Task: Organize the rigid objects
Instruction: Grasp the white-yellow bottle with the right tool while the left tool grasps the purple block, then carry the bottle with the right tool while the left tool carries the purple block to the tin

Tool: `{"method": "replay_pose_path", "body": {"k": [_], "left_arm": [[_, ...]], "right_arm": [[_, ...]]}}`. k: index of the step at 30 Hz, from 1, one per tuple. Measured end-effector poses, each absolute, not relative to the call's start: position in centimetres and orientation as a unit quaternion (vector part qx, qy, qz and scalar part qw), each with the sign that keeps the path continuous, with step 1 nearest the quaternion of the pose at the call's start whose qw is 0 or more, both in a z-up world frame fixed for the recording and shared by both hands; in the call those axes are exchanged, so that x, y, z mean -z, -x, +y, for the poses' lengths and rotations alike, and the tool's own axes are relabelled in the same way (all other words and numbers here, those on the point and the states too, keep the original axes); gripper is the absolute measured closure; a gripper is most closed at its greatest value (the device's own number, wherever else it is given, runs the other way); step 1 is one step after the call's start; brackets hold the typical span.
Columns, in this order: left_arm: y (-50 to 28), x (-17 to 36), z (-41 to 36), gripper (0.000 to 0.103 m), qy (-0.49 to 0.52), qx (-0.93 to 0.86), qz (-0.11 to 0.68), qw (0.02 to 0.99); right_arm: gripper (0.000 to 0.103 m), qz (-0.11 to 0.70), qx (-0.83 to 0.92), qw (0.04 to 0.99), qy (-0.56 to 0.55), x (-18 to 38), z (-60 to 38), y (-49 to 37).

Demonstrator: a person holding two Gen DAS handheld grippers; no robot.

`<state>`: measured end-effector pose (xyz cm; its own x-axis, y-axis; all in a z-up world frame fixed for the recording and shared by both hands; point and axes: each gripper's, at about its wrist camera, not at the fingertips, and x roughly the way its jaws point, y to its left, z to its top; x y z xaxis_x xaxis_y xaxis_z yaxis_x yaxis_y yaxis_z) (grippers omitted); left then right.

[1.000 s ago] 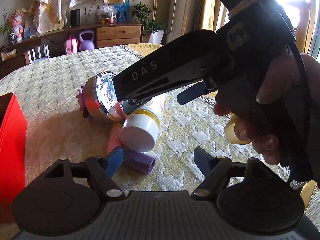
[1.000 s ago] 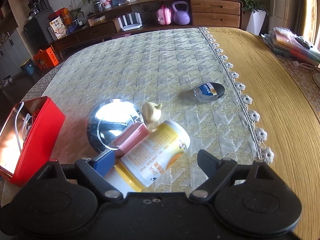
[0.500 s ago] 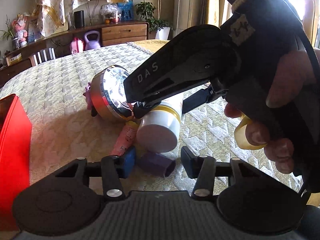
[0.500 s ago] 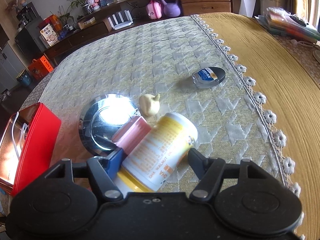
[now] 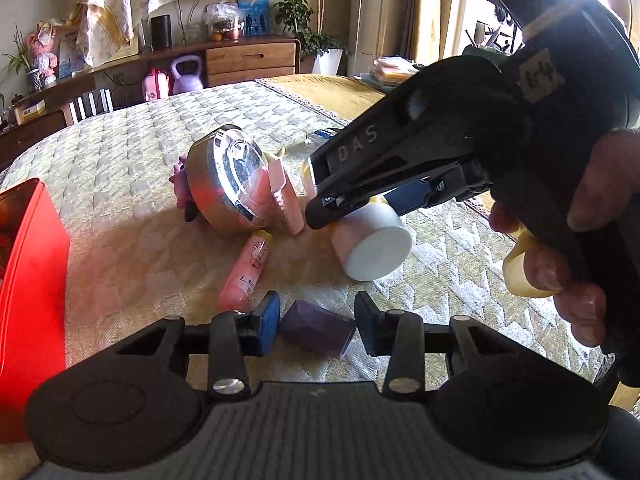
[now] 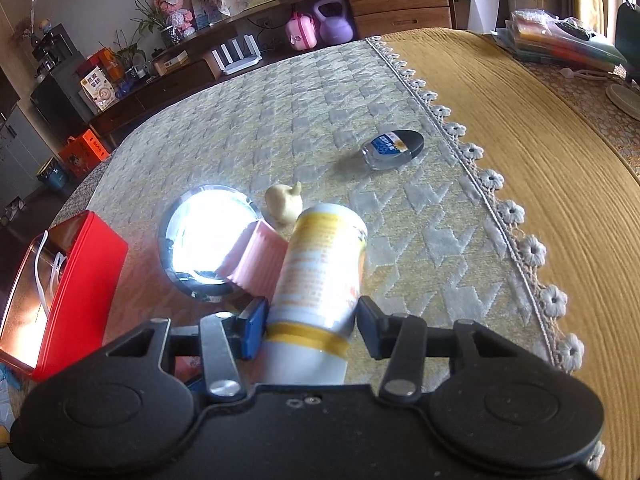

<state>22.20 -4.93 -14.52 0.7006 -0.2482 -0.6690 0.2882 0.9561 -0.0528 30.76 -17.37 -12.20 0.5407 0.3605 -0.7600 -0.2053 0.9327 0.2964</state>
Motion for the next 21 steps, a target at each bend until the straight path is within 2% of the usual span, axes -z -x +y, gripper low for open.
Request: {"method": "replay_pose_path", "body": {"k": [21], "left_arm": [[-18.7, 10.5, -2.8, 0.063, 0.01, 0.113, 0.349, 0.93]], "right_arm": [[0.056, 0.42, -0.187, 0.884, -0.089, 8.0, -18.8, -24.8]]}}
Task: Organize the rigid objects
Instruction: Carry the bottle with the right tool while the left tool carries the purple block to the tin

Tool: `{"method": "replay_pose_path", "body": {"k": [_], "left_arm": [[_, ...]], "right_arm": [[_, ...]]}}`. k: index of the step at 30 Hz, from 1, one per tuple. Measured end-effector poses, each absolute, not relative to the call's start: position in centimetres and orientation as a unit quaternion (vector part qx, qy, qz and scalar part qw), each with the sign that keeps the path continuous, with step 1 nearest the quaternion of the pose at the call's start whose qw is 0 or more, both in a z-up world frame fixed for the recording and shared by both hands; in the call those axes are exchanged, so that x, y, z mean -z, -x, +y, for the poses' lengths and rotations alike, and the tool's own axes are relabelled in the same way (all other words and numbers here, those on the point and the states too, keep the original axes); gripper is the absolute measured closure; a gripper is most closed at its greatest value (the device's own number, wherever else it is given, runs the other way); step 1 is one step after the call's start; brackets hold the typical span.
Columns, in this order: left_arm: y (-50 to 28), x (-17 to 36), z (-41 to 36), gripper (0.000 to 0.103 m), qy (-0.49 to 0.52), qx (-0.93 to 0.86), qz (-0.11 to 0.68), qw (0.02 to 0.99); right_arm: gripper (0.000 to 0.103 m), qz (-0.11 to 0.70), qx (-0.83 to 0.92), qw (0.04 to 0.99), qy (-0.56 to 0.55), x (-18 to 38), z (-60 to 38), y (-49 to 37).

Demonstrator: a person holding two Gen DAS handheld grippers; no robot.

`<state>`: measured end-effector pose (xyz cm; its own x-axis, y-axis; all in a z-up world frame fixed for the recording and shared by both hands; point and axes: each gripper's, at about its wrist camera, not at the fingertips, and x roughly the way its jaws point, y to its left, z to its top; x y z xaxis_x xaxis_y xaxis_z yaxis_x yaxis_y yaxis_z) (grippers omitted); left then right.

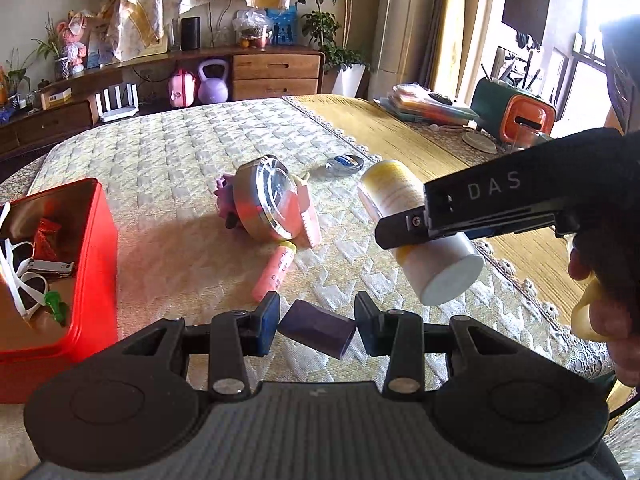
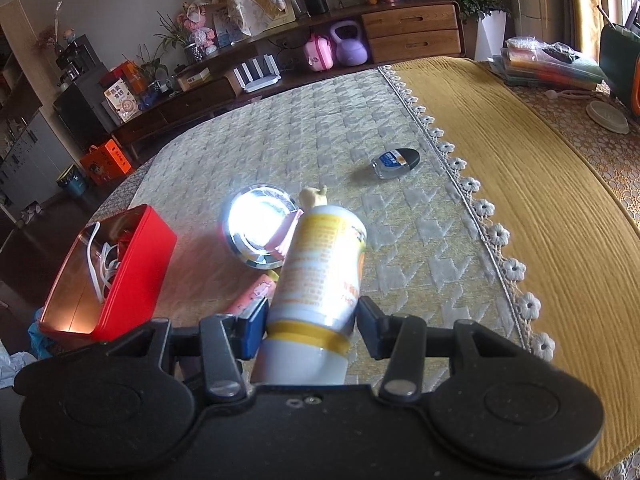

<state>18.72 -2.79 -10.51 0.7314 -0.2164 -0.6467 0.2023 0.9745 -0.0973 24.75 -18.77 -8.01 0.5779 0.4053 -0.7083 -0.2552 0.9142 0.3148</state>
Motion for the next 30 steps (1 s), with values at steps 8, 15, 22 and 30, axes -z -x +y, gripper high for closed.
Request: {"method": "replay_pose_path", "body": {"k": [8, 15, 22, 30], "left_arm": [[-17.7, 7.7, 0.2, 0.063, 0.033, 0.083, 0.333, 0.939], [-17.1, 5.6, 3.4, 0.063, 0.049, 0.054, 0.319, 0.945], [-16.9, 4.1, 7.0, 0.063, 0.074, 0.027, 0.308, 0.948], [-16.7, 4.4, 11.6, 0.063, 0.102, -0.013, 0.311, 0.945]], "right_arm": [[0.056, 0.41, -0.205, 0.886, -0.078, 6.0, -17.4, -22.6], [0.056, 0.404, -0.224, 0.884, -0.064, 4.7, -15.1, -21.1], [0.056, 0.399, -0.245, 0.882, -0.049, 3.7, -12.3, -20.3], [0.056, 0.4, -0.267, 0.876, -0.031, 3.7, -8.6, -20.2]]}}
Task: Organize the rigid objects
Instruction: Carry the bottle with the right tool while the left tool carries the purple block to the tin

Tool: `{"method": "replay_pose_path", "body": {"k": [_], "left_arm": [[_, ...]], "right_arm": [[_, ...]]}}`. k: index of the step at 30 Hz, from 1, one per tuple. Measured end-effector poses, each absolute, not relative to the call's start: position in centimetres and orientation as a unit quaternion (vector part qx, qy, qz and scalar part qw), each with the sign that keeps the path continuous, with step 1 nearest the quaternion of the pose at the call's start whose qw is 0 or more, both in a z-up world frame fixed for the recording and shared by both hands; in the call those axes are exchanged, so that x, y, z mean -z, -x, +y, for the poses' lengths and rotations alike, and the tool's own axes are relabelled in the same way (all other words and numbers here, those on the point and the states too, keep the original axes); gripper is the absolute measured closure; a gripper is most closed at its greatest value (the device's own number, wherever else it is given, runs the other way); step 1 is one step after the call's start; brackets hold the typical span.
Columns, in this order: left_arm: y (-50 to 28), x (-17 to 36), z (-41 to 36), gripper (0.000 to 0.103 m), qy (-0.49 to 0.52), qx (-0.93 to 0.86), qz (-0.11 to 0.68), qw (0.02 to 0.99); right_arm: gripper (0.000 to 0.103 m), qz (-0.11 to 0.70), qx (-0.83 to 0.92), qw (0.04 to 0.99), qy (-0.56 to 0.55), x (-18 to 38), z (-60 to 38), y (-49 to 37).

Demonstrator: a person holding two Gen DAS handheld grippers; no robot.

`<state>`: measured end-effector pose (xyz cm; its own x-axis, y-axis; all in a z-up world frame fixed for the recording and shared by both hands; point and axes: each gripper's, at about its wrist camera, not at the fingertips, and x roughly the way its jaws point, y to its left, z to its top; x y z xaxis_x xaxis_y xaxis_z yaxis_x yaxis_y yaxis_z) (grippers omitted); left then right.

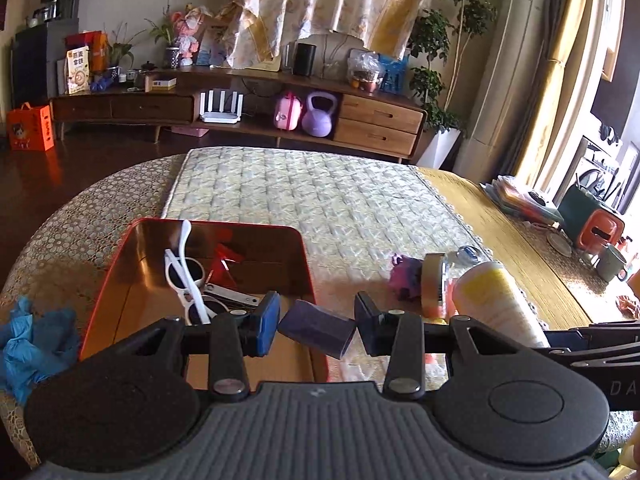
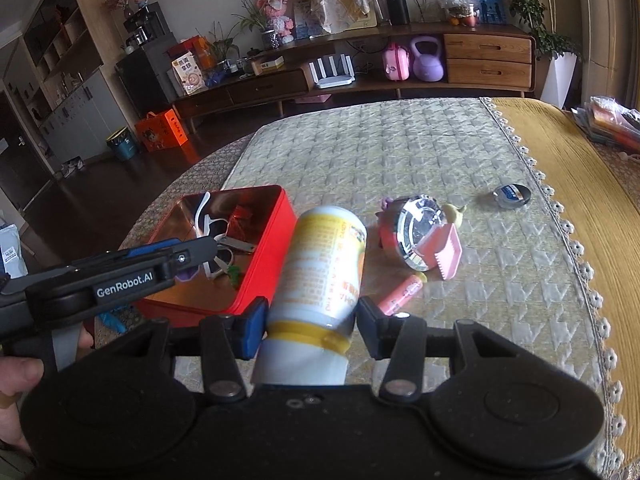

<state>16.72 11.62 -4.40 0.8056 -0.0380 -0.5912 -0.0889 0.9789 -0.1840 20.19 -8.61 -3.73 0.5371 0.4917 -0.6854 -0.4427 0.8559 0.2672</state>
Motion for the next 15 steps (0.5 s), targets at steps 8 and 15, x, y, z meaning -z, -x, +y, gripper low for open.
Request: {"method": "replay_pose_path", "body": {"k": [8, 15], "left_arm": [[-17.1, 5.2, 15.8, 0.063, 0.126, -0.049, 0.316, 0.939], [-17.6, 7.0, 17.7, 0.063, 0.127, -0.067, 0.331, 0.933]], "right_arm": [[0.056, 0.401, -0.294, 0.867, -0.013, 3.7, -4.8, -20.9], [0.056, 0.402, -0.316, 0.86, 0.0, 4.0, -1.6, -22.5]]}}
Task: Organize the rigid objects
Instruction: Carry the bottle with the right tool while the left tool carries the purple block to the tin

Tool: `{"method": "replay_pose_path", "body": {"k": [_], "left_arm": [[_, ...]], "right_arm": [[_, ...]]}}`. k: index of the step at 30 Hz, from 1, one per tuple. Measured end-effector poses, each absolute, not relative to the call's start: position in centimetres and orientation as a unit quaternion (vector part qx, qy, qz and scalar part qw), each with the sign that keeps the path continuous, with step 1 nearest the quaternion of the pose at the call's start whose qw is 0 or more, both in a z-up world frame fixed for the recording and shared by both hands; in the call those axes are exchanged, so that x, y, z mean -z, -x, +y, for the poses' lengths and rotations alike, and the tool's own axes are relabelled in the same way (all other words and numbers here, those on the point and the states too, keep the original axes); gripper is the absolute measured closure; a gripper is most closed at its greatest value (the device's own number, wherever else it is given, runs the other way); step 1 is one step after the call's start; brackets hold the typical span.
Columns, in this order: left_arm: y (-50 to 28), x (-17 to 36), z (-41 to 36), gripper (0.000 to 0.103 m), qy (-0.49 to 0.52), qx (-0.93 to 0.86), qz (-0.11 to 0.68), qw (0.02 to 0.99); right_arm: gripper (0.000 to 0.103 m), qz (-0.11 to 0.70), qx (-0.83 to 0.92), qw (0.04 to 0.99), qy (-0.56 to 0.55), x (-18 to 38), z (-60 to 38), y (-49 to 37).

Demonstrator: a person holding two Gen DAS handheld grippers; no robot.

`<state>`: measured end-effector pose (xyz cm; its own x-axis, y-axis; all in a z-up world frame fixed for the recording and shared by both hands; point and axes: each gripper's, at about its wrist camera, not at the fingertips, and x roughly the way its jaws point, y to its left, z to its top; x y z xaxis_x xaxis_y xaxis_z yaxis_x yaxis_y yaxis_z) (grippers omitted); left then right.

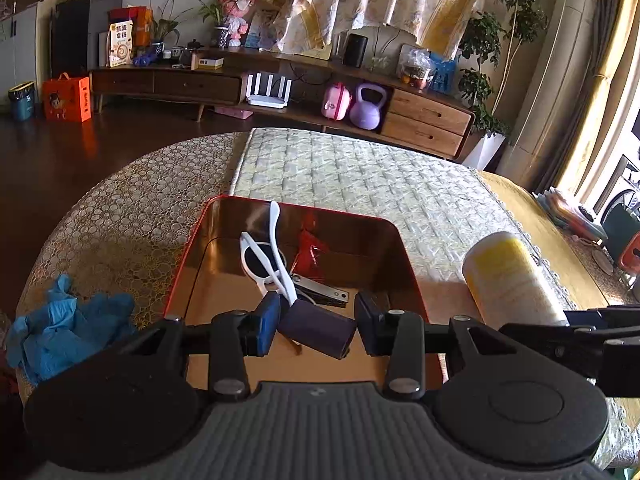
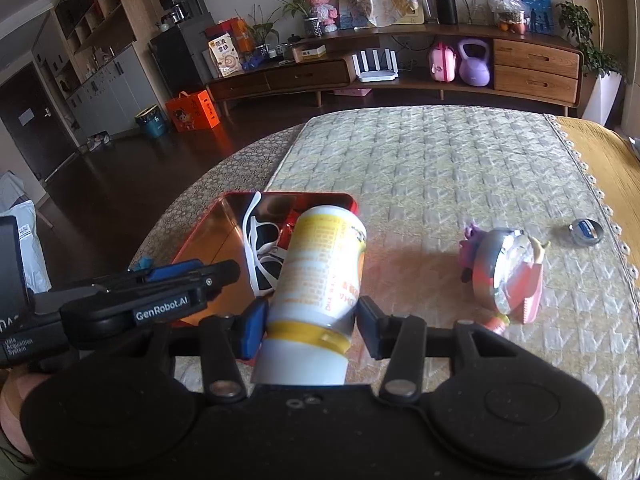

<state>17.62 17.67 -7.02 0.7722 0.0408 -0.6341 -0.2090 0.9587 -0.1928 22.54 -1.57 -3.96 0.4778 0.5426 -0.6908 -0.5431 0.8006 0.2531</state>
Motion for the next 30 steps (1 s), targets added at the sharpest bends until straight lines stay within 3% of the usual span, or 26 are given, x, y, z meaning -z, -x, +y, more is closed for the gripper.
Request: {"method": "replay_pose_path", "body": {"k": [30], "left_arm": [[-21.9, 11.4, 19.9, 0.063, 0.102, -0.055, 0.375, 0.92]], "right_arm": [[0.056, 0.444, -0.328, 0.832, 0.058, 8.8, 7.4, -29.7]]}}
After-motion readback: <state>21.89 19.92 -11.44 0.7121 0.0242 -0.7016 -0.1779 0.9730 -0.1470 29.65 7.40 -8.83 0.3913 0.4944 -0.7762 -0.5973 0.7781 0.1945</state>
